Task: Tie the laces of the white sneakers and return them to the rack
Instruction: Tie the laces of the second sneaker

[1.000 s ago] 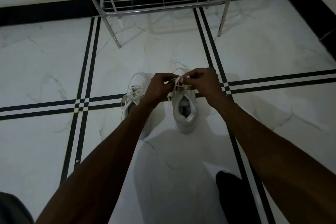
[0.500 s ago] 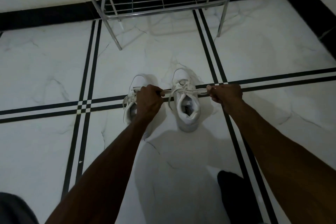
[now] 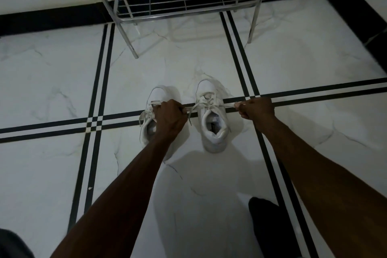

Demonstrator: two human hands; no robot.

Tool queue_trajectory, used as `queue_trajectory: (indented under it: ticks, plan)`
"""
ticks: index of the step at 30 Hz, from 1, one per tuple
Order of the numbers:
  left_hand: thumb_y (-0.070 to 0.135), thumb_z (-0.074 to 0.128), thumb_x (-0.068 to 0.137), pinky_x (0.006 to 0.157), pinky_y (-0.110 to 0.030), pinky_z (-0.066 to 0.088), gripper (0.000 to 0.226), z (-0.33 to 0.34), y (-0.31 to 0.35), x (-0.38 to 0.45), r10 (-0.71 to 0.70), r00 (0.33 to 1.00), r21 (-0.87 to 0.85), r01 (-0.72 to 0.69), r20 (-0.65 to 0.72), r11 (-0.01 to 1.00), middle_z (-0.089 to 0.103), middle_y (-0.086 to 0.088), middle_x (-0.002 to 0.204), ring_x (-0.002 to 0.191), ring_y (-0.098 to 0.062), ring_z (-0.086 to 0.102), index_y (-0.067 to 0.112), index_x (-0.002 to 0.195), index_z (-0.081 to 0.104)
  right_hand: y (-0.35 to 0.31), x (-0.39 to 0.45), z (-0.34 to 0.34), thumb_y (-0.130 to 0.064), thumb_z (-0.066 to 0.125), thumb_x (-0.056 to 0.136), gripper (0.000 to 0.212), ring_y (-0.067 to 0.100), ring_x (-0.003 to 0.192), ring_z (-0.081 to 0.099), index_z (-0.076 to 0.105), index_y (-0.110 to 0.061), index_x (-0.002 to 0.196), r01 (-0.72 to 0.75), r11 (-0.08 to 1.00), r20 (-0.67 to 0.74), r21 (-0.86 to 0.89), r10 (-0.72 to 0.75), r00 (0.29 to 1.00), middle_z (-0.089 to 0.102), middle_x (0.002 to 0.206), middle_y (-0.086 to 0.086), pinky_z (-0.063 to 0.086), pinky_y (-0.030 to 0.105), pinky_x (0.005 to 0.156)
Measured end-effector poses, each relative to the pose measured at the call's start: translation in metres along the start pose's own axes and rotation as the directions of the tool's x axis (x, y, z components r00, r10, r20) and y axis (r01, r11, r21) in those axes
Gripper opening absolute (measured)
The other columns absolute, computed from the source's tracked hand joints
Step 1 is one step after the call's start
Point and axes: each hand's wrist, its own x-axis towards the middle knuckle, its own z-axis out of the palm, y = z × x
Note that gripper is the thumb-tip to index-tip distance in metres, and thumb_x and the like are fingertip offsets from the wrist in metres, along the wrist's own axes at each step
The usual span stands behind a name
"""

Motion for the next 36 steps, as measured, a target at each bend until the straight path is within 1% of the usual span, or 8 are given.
queue_trajectory:
  ticks: [3,6,8,13,19,28,31,36]
  plan:
    - [0.018,0.066,0.082,0.097,-0.047,0.05,0.031,-0.005,0.004,0.005,0.116,0.993,-0.082,-0.115,0.017,0.99,0.077,-0.014,0.102,0.101,-0.037,0.069,0.015,0.11,0.076,-0.001,-0.007,0.001,-0.029,0.083,0.079,0.026,0.026,0.095,0.071,0.072,-0.012,0.095,0.237,0.971,0.09,-0.032,-0.234,0.968,0.071,0.098,0.007,0.061,0.041,0.083]
    - [0.008,0.063,0.087,0.109,-0.048,0.043,0.06,-0.003,0.013,0.008,0.205,0.974,-0.21,-0.18,0.1,0.961,0.061,-0.022,0.137,0.128,-0.039,0.055,0.006,0.146,0.05,-0.011,-0.018,0.012,-0.045,0.08,0.079,0.059,0.014,0.108,0.062,0.06,-0.022,0.129,0.363,0.926,0.275,-0.103,-0.324,0.905,0.062,0.12,-0.002,0.054,0.033,0.089]
    - [0.011,0.062,0.09,0.105,-0.048,0.047,0.061,0.004,0.017,0.009,0.207,0.959,-0.213,-0.166,0.192,0.963,0.063,-0.019,0.136,0.127,-0.037,0.058,0.011,0.149,0.046,-0.013,-0.024,0.02,-0.052,0.083,0.072,0.07,0.012,0.107,0.063,0.062,-0.024,0.132,0.477,0.847,0.355,-0.236,-0.381,0.854,0.066,0.118,-0.004,0.052,0.031,0.091]
    - [0.02,0.063,0.089,0.089,-0.048,0.054,0.025,0.012,0.017,0.006,0.196,0.97,-0.078,-0.186,0.144,0.979,0.077,-0.007,0.1,0.1,-0.034,0.07,0.021,0.113,0.07,-0.013,-0.026,0.023,-0.049,0.087,0.066,0.057,0.019,0.084,0.072,0.075,-0.016,0.112,0.545,0.73,0.319,-0.413,-0.444,0.837,0.078,0.093,0.004,0.06,0.042,0.081]
    - [0.011,0.059,0.086,0.07,-0.039,0.045,0.013,0.01,0.02,0.005,0.179,0.98,-0.071,-0.173,0.086,0.982,0.073,-0.014,0.087,0.087,-0.039,0.067,0.008,0.084,0.071,-0.023,-0.029,0.025,-0.032,0.085,0.077,0.051,0.028,0.102,0.066,0.067,-0.002,0.115,0.519,0.705,0.361,-0.484,-0.379,0.852,0.07,0.112,0.014,0.051,0.036,0.086]
    - [0.012,0.06,0.089,0.074,-0.046,0.053,0.02,0.009,0.024,0.003,0.175,0.975,-0.177,-0.149,0.139,0.973,0.073,-0.018,0.093,0.086,-0.041,0.067,0.009,0.108,0.059,-0.034,-0.023,0.036,-0.014,0.073,0.083,0.022,0.035,0.088,0.071,0.073,-0.003,0.102,0.574,0.421,0.391,-0.702,-0.446,0.805,0.073,0.103,0.02,0.06,0.039,0.078]
    - [0.008,0.058,0.089,0.086,-0.046,0.051,0.024,0.006,0.029,0.003,0.178,0.968,-0.11,-0.161,0.174,0.981,0.073,-0.015,0.103,0.098,-0.038,0.066,0.009,0.113,0.06,-0.045,-0.021,0.032,-0.011,0.071,0.084,0.021,0.035,0.089,0.073,0.077,-0.006,0.103,0.617,0.417,0.398,-0.668,-0.501,0.769,0.074,0.105,0.02,0.061,0.044,0.081]
    - [0.016,0.061,0.094,0.077,-0.037,0.037,0.008,0.003,0.03,0.006,0.249,0.96,0.069,-0.26,0.13,0.963,0.072,-0.006,0.1,0.1,-0.032,0.067,0.014,0.098,0.067,-0.055,-0.021,0.023,-0.005,0.074,0.083,0.018,0.029,0.09,0.074,0.081,-0.009,0.098,0.624,0.501,0.374,-0.6,-0.513,0.772,0.079,0.101,0.015,0.061,0.041,0.083]
